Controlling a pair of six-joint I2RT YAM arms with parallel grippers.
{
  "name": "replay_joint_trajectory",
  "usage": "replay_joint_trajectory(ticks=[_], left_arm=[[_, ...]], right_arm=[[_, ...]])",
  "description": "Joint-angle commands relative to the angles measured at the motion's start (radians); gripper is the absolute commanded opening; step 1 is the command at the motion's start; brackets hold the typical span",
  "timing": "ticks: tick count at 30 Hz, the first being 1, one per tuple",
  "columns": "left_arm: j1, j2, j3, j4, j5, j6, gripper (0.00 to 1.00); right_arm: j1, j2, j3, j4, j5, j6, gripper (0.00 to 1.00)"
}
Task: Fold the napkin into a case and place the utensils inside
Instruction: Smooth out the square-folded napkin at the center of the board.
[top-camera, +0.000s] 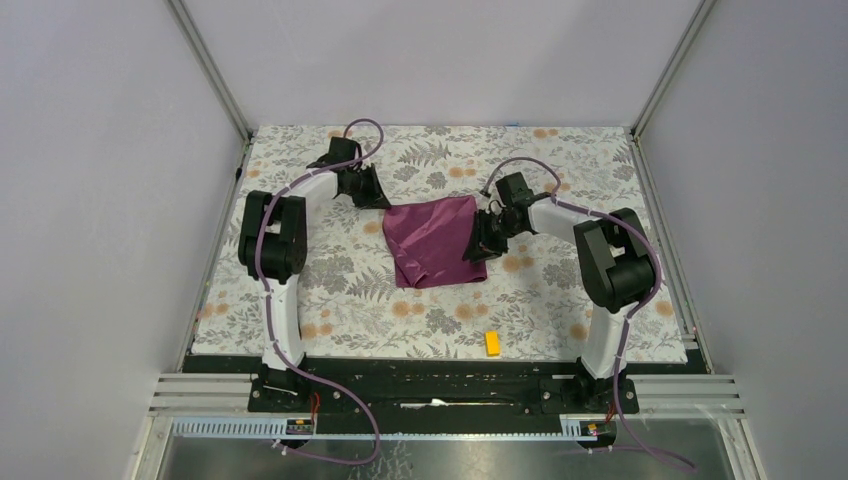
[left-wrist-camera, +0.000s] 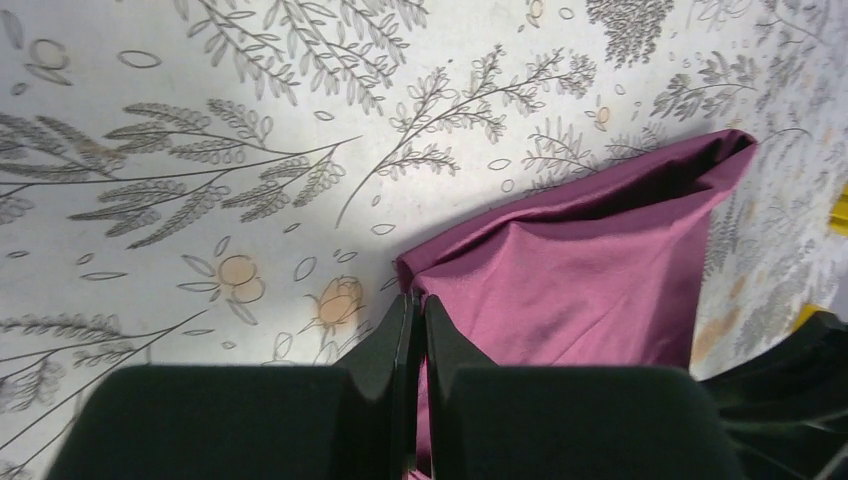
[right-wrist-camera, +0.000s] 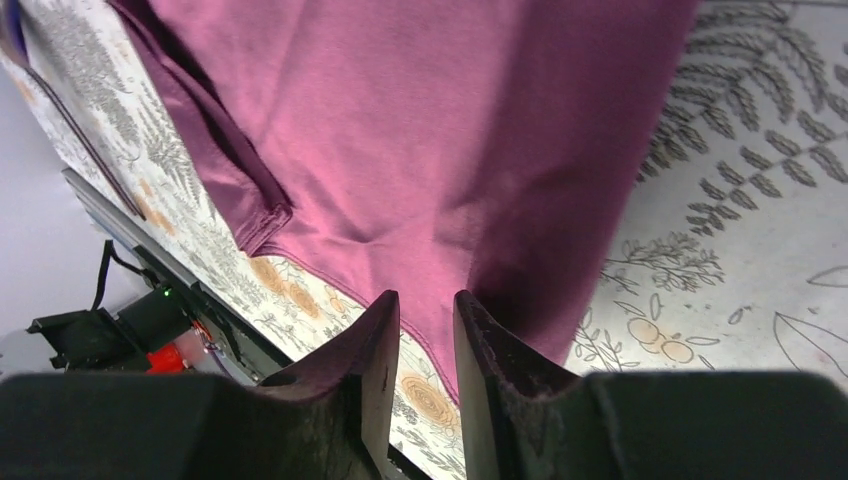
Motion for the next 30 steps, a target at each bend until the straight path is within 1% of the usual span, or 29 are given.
replay_joint_trajectory(ticks=[1,5,14,18,20,24,25,26,28,30], left_arm=[[-0.005,-0.042,0.000,0.148,0.100,-0.065,0.05],[-0.005,-0.021,0.013,0.143,0.110,-0.066,0.05],[-0.005,-0.011,0.048,0.119,0.112,-0.038,0.05],[-0.002,0.000,0.069,0.084,0.057,-0.023,0.05],[-0.002,0.010,0.092,0.048,0.018,-0.014,0.05],[-0.004,0.027,0.152,-0.052,-0.063,0.020,0.08],[-0.007,0.029,0.171,-0.079,-0.086,0.027,0.10],[-0.009,0.029,0.192,-0.103,-0.098,0.039,0.14],[-0.017,0.026,0.237,-0.167,-0.114,0.060,0.28],[-0.035,0.004,0.271,-0.243,-0.179,0.080,0.44]], right_arm=[[-0.004,0.001,-0.022,0.020,0.089,0.039,0.32],[-0.010,-0.015,-0.057,0.030,0.132,0.064,0.30],[-0.022,-0.063,-0.112,0.049,0.208,0.082,0.29],[-0.027,-0.090,-0.134,0.048,0.261,0.088,0.29],[-0.031,-0.101,-0.143,0.047,0.274,0.095,0.30],[-0.034,-0.115,-0.149,0.049,0.268,0.098,0.30],[-0.033,-0.115,-0.146,0.056,0.251,0.095,0.31],[-0.032,-0.117,-0.146,0.070,0.218,0.090,0.32],[-0.032,-0.125,-0.137,0.077,0.175,0.084,0.33],[-0.032,-0.146,-0.118,0.061,0.157,0.067,0.37]])
